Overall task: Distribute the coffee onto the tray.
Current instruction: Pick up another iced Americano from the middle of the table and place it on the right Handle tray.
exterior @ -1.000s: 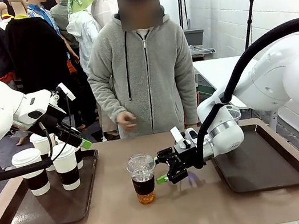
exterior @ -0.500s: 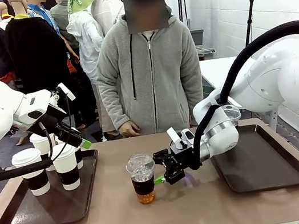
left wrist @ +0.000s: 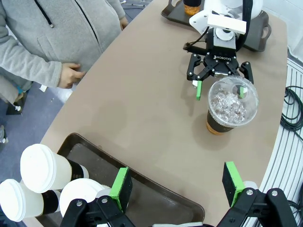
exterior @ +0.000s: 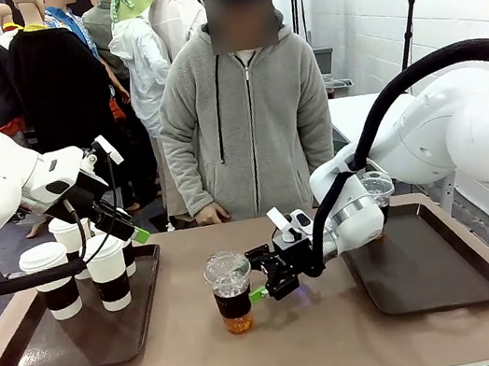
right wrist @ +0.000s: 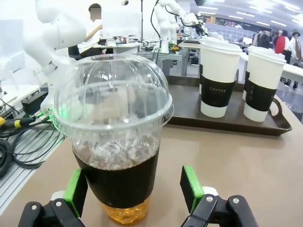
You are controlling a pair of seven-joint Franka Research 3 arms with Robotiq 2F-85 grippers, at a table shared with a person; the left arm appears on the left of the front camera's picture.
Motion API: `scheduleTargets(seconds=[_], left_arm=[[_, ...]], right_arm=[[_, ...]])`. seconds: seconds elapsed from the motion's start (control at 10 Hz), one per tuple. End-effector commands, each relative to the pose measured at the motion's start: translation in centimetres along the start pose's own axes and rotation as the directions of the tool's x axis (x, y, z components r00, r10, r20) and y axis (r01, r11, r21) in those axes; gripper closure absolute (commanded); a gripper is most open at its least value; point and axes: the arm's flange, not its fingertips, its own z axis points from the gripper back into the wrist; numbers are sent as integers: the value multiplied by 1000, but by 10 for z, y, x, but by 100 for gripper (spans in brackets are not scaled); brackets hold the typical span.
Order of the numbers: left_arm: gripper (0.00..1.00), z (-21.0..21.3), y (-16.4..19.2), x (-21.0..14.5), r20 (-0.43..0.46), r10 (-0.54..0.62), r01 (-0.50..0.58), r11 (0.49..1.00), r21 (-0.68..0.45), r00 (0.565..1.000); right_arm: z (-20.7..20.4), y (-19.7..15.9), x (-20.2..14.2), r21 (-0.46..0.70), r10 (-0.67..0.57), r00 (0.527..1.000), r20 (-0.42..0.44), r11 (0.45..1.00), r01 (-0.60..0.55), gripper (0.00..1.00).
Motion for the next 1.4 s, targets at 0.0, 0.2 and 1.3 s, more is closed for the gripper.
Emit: scheduleTargets(seconds=[0.0,0.2,1.3], left_arm=[[0,-2,4,-3,25,-17,17,1000,-17,1000],[0,-2,4,-3,25,-17,17,1000,-17,1000],[0,-2,4,-3,25,-17,17,1000,-17,1000]], right_arm=[[-7,-4,5,67,-32,999,6,997,32,0],[-15,-3,5,113,-48,999,3,992,47,0],[-35,-15,-3,178,-92,996,-21,980,94,18]])
